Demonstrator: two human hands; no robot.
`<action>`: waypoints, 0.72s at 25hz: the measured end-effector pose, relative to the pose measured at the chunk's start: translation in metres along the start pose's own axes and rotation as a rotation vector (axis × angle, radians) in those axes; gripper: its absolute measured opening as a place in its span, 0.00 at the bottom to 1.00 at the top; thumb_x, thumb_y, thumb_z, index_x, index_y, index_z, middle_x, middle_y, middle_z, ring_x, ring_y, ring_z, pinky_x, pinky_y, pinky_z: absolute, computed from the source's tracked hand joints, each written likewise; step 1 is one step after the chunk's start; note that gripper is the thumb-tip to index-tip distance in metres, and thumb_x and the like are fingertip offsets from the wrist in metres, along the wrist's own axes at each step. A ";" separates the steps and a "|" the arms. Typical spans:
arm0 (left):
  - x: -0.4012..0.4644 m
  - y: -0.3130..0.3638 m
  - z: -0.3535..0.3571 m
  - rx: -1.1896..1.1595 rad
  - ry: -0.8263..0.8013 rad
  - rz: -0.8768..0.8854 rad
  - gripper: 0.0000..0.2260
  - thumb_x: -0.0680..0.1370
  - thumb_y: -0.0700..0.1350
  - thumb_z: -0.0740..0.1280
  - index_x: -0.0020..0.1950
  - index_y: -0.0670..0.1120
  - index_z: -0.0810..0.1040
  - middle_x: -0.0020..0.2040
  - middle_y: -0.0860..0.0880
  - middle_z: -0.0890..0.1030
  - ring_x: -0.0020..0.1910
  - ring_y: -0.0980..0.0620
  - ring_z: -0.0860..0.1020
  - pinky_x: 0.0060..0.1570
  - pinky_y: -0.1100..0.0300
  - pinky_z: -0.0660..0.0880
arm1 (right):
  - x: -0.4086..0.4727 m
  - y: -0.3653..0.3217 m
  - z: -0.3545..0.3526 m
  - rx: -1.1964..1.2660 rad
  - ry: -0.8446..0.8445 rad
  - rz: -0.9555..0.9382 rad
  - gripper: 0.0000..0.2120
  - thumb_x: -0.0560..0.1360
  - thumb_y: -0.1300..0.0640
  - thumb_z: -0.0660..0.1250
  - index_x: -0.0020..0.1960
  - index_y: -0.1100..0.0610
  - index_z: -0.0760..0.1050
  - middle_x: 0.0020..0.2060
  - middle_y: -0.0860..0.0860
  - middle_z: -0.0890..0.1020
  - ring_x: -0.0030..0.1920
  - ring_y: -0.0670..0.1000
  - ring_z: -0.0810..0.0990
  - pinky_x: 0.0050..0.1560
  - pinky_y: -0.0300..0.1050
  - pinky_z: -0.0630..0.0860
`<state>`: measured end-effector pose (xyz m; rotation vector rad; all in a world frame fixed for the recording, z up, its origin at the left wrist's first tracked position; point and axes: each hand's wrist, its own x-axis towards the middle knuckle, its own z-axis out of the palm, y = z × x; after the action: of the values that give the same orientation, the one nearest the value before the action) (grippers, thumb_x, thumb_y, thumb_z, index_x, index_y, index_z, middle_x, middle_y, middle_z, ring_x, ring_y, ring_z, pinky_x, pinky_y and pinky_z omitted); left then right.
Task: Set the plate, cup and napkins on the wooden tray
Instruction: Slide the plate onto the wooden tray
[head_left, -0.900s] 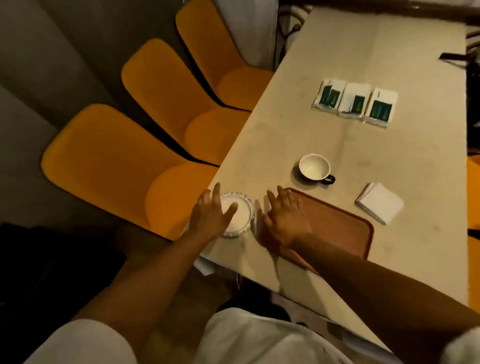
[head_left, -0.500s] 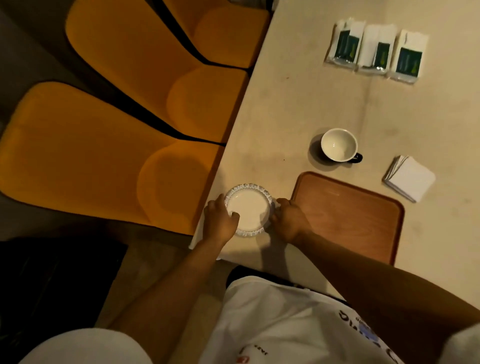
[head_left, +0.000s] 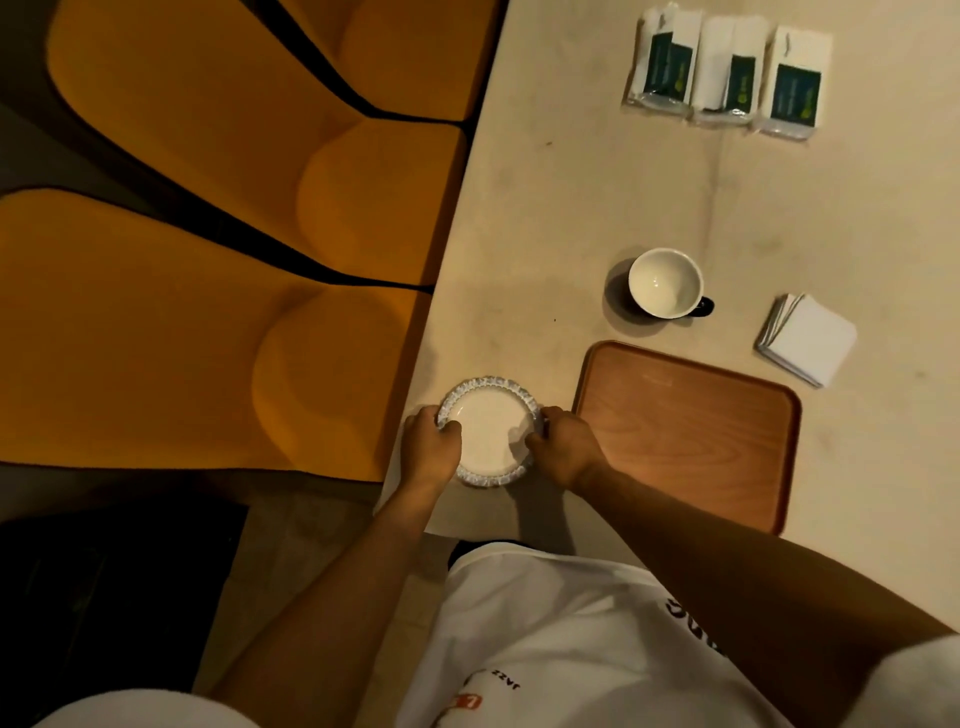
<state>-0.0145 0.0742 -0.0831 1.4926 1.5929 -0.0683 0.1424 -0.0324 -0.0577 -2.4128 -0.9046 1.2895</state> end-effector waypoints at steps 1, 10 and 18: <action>0.000 0.002 0.000 -0.001 0.001 -0.013 0.17 0.79 0.43 0.64 0.67 0.41 0.75 0.65 0.40 0.78 0.60 0.40 0.78 0.56 0.51 0.76 | 0.001 0.001 -0.001 -0.001 -0.003 -0.007 0.16 0.76 0.56 0.65 0.61 0.62 0.75 0.56 0.61 0.81 0.54 0.60 0.79 0.55 0.50 0.76; -0.007 0.032 0.013 -0.024 0.054 -0.061 0.16 0.80 0.42 0.63 0.67 0.41 0.77 0.63 0.41 0.81 0.60 0.41 0.78 0.51 0.53 0.76 | -0.006 0.013 -0.030 0.268 0.119 -0.014 0.11 0.78 0.58 0.64 0.59 0.58 0.77 0.47 0.53 0.83 0.46 0.54 0.82 0.47 0.46 0.79; 0.010 0.071 0.075 -0.048 -0.118 0.061 0.14 0.68 0.48 0.72 0.53 0.51 0.86 0.46 0.51 0.88 0.46 0.48 0.86 0.49 0.44 0.84 | -0.004 0.087 -0.093 0.345 0.355 0.060 0.11 0.78 0.60 0.64 0.59 0.58 0.79 0.53 0.54 0.84 0.52 0.53 0.82 0.48 0.40 0.72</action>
<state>0.0871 0.0563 -0.0949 1.4719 1.4449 -0.0818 0.2519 -0.0967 -0.0444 -2.2988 -0.4716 0.9019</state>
